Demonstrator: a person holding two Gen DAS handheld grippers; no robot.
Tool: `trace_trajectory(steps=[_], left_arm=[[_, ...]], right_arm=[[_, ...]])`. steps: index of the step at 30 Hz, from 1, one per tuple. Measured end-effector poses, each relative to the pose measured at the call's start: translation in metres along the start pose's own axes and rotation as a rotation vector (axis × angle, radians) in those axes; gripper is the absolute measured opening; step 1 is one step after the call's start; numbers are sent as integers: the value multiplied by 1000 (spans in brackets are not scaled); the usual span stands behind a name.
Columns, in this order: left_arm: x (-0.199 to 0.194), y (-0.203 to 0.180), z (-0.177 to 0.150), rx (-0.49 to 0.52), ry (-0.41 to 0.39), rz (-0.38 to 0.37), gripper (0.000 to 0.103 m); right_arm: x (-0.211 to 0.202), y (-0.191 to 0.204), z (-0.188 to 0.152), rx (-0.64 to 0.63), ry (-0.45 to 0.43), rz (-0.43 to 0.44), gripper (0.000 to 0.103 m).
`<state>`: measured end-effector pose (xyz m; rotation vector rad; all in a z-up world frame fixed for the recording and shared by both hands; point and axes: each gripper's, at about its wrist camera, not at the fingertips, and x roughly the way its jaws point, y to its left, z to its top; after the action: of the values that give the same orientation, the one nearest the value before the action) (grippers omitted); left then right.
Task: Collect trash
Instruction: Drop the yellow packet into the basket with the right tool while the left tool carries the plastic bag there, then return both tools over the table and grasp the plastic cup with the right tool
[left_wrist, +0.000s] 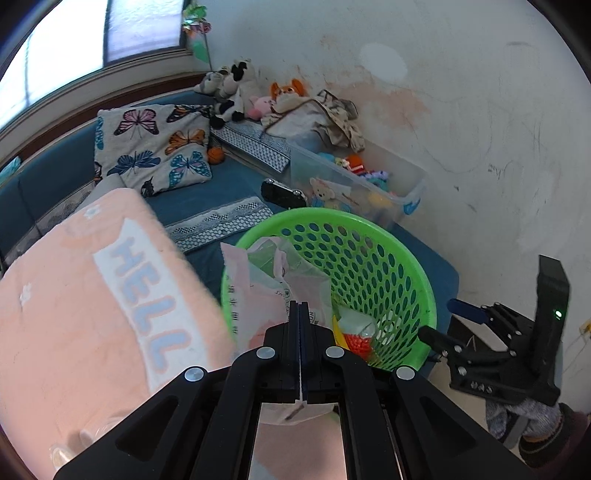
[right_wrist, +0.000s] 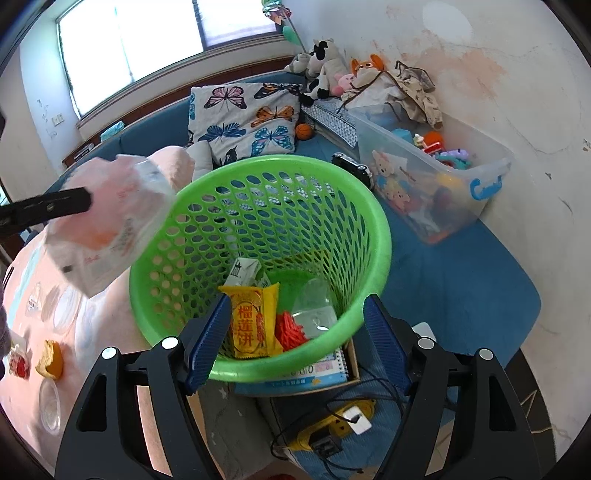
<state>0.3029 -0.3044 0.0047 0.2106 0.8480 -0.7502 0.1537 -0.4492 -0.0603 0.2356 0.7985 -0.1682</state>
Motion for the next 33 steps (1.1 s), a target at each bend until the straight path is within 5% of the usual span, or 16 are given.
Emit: trace_trajectory(steps=[7,10,15,33], left_arm=[[28,-11,7,-8,46,-14,1],[31,-13,5,-26,48,-24,20],[24,-10,0,-37,41,-24,21],[-95,56,-70,-163,-107,114,56]], right_arm=[[0,-7,-8,15,6,14,74],[0,-8,-11,20,9,18,74],[-4,-4,-13,18,9,30,74],[-52,92,-53,-149,-10,204,79]])
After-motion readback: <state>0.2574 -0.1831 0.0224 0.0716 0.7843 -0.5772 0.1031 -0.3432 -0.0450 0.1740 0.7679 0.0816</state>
